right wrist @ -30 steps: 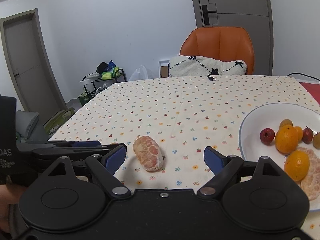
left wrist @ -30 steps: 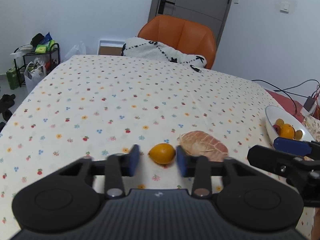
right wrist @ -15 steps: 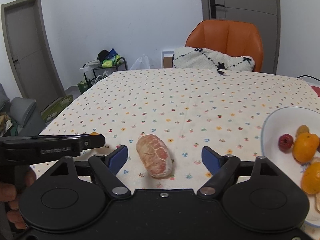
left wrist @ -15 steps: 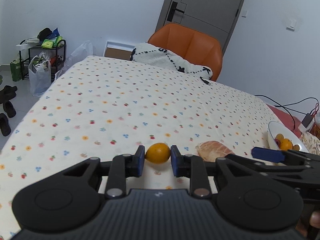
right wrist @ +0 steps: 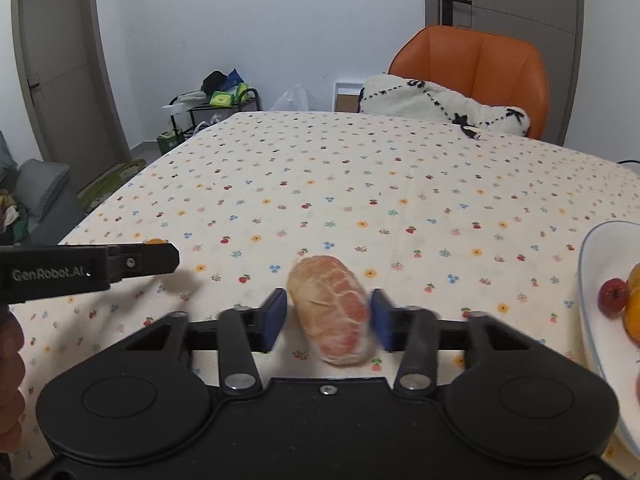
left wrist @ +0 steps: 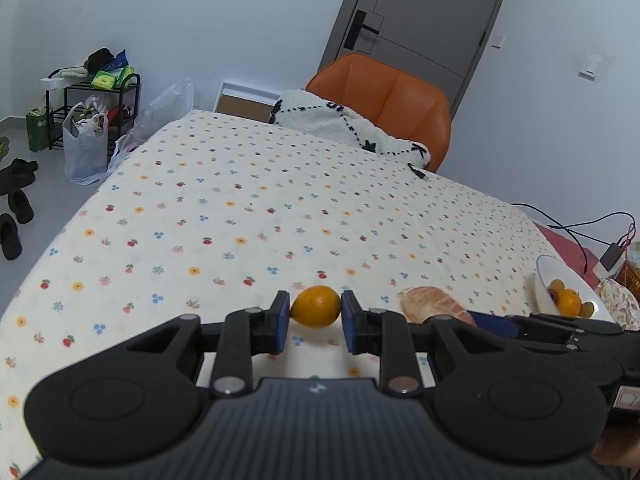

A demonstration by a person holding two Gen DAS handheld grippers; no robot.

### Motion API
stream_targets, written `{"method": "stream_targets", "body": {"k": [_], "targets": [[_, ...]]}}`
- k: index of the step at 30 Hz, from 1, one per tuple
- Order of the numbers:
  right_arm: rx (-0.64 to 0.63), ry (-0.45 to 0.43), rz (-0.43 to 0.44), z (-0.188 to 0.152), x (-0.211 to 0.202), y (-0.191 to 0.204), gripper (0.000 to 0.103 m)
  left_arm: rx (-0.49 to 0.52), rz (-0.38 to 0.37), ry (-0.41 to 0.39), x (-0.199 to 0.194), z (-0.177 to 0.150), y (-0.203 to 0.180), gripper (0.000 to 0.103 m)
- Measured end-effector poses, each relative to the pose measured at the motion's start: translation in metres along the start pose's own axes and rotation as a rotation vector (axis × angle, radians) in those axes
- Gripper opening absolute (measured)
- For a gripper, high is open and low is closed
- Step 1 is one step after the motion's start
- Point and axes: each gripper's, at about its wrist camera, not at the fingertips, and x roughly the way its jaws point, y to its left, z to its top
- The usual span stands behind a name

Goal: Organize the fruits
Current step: 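Grasp a small orange with the left tool while the right tool grasps a pomelo segment, then carry the small orange and pomelo segment over the white plate and open both tools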

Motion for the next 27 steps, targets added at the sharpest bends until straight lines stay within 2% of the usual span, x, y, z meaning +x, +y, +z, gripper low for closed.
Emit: {"method": "stream_targets", "body": {"k": [3, 9, 27], "targets": [[0.026, 0.003, 0.038, -0.001, -0.005, -0.005, 0.031, 0.014, -0.011, -0.007, -0.003, -0.001, -0.007, 0.026], [0.059, -0.033, 0.034, -0.009, -0.021, -0.011, 0.029, 0.029, -0.024, -0.011, -0.008, -0.002, -0.018, 0.026], [0.14, -0.165, -0.033, -0.02, -0.085, -0.049, 0.025, 0.105, -0.104, -0.042, -0.017, -0.007, -0.077, 0.026]]}}
